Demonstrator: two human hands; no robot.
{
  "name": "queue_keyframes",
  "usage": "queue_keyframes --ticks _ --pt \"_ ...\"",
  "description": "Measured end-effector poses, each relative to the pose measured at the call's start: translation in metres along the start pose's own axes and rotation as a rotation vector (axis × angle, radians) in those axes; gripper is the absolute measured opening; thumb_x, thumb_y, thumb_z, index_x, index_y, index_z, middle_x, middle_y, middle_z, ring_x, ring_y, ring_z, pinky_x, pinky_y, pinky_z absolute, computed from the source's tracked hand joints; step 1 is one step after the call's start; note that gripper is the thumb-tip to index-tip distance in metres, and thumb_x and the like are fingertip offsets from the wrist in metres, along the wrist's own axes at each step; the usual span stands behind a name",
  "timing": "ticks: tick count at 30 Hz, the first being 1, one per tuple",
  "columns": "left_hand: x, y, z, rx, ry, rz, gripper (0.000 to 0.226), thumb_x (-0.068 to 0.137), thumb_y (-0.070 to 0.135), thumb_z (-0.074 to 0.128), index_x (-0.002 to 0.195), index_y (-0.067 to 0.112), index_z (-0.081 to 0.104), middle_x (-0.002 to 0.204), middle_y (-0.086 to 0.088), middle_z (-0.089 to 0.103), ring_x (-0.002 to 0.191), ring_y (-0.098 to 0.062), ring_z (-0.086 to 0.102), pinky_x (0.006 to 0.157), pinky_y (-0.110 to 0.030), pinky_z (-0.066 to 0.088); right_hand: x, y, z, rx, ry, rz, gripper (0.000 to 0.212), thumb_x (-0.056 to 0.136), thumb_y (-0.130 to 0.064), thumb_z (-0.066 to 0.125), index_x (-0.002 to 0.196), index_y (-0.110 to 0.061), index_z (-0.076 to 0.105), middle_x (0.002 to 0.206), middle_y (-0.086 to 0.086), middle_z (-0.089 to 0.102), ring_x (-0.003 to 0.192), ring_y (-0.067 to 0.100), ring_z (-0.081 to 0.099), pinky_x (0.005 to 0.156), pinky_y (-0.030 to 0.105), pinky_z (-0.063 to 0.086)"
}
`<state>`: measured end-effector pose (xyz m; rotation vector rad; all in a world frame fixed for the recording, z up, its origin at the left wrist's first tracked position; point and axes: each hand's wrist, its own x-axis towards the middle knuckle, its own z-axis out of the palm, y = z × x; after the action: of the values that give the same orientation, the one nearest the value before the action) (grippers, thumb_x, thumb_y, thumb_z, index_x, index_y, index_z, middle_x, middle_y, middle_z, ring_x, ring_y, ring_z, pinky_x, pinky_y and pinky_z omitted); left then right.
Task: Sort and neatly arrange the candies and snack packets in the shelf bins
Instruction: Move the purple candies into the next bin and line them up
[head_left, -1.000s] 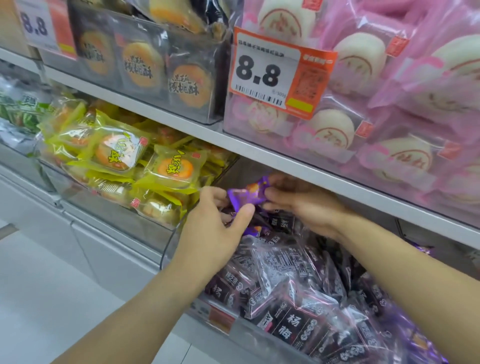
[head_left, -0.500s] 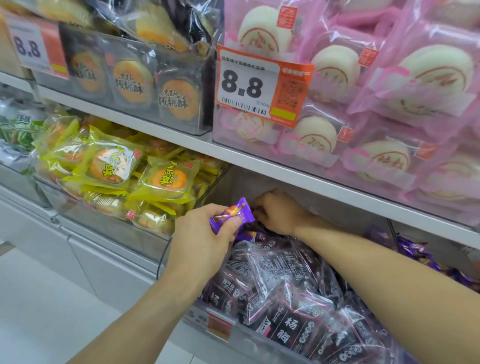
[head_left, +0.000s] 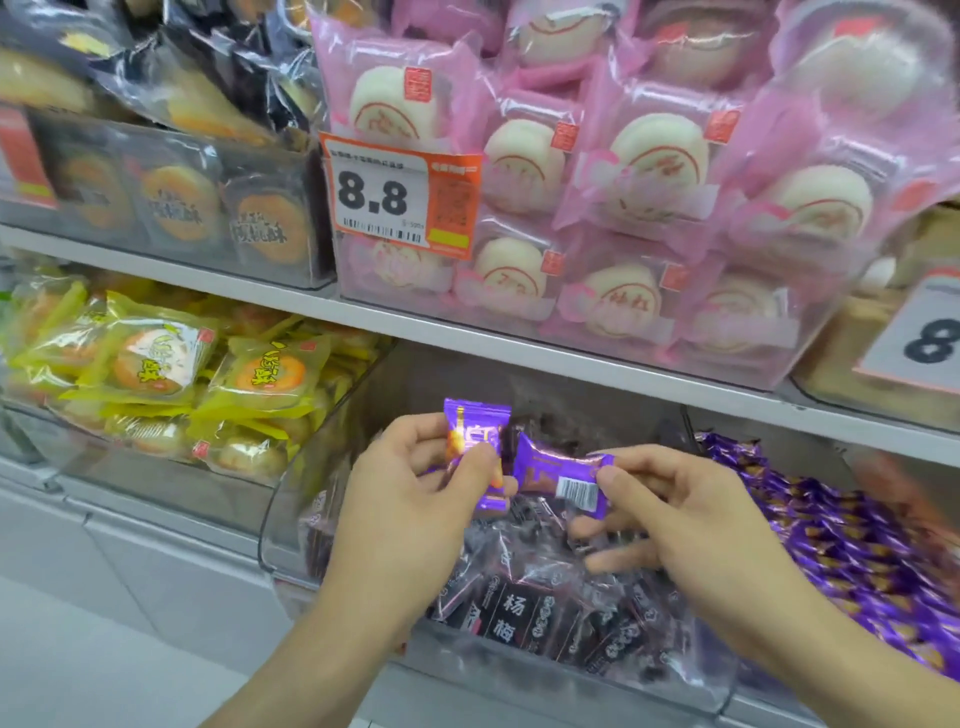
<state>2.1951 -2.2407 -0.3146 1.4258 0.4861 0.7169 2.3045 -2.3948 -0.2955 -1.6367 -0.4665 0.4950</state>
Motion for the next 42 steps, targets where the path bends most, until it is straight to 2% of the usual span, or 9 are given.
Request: queue_keyframes --ticks 3,7,12,16,21,26,33,38,42 --pt "-0.01 -0.002 0.019 0.019 -0.146 -0.097 0.012 0.092 0.008 0.063 0.104 0.011 0.067 0.088 -0.006 0.077 0.082 -0.023 0.075 0.083 -0.045 0.059 -0.024 0.009 -0.024 0.035 0.079 -0.162 0.013 0.089 -0.008 0.065 0.09 -0.012 0.077 0.092 0.013 0.074 0.077 0.029 0.074 0.054 0.033 0.061" --pt "-0.023 -0.008 0.054 -0.016 -0.24 -0.163 0.01 0.093 0.009 0.063 0.101 0.009 0.068 0.089 -0.01 0.076 0.08 -0.024 0.074 0.081 -0.044 0.06 -0.044 0.031 -0.049 -0.266 0.269 -0.64 0.016 0.086 -0.013 0.073 0.088 -0.027 0.081 0.098 -0.005 0.071 0.091 0.014 0.069 0.073 0.016 0.054" --pt "-0.033 -0.007 0.096 -0.187 -0.302 -0.186 0.023 0.086 0.015 0.066 0.105 0.002 0.066 0.091 -0.016 0.076 0.079 -0.028 0.073 0.068 -0.032 0.06 -0.058 0.045 -0.075 -0.474 0.369 -0.919 0.016 0.089 -0.029 0.067 0.1 -0.02 0.075 0.107 0.004 0.067 0.095 0.007 0.067 0.081 0.013 0.049" --pt "-0.03 -0.011 0.113 -0.224 -0.324 -0.163 0.044 0.069 0.012 0.073 0.11 0.0 0.064 0.096 -0.02 0.075 0.081 -0.03 0.073 0.068 -0.034 0.06 -0.06 0.055 -0.095 -0.404 0.296 -0.805 0.023 0.078 -0.021 0.074 0.1 -0.023 0.077 0.12 0.001 0.066 0.102 0.018 0.07 0.08 0.025 0.056" --pt "-0.027 -0.015 0.128 -0.209 -0.361 -0.129 0.04 0.072 0.009 0.082 0.107 0.002 0.065 0.095 -0.019 0.075 0.08 -0.03 0.073 0.068 -0.036 0.06 -0.064 0.051 -0.107 -0.028 0.221 -0.393 0.04 0.059 -0.055 0.087 0.085 -0.034 0.064 0.111 -0.001 0.073 0.079 0.02 0.075 0.066 0.03 0.061" --pt "-0.03 -0.014 0.141 -0.217 -0.404 -0.152 0.038 0.069 0.012 0.07 0.105 0.003 0.066 0.092 -0.019 0.075 0.075 -0.026 0.073 0.068 -0.035 0.061 -0.059 0.04 -0.124 0.328 0.106 -0.079 0.053 0.057 -0.011 0.087 0.104 -0.008 0.063 0.076 0.022 0.069 0.057 0.035 0.067 0.051 0.032 0.055" --pt "-0.028 -0.015 0.145 -0.306 -0.363 -0.32 0.022 0.086 0.013 0.056 0.092 0.0 0.072 0.092 -0.022 0.075 0.083 -0.035 0.074 0.074 -0.043 0.062 -0.055 0.04 -0.135 0.576 0.032 0.062 0.084 0.033 -0.014 0.1 0.11 0.001 0.067 0.091 0.028 0.067 0.069 0.037 0.069 0.058 0.037 0.059" --pt "-0.031 -0.017 0.146 -0.228 -0.372 -0.205 0.026 0.083 0.022 0.061 0.1 0.009 0.075 0.097 -0.015 0.076 0.085 -0.024 0.073 0.081 -0.035 0.06 -0.058 0.041 -0.125 0.499 -0.028 0.048 0.06 0.047 -0.017 0.096 0.1 -0.005 0.072 0.088 0.025 0.068 0.067 0.035 0.07 0.051 0.036 0.057" --pt "-0.036 -0.016 0.153 -0.208 -0.43 -0.193 0.017 0.082 0.026 0.069 0.096 0.021 0.078 0.094 -0.012 0.077 0.086 -0.024 0.073 0.08 -0.034 0.06 -0.056 0.044 -0.118 0.385 0.004 -0.022 0.064 0.038 -0.036 0.101 0.091 -0.013 0.073 0.083 0.023 0.071 0.062 0.027 0.066 0.049 0.031 0.053"
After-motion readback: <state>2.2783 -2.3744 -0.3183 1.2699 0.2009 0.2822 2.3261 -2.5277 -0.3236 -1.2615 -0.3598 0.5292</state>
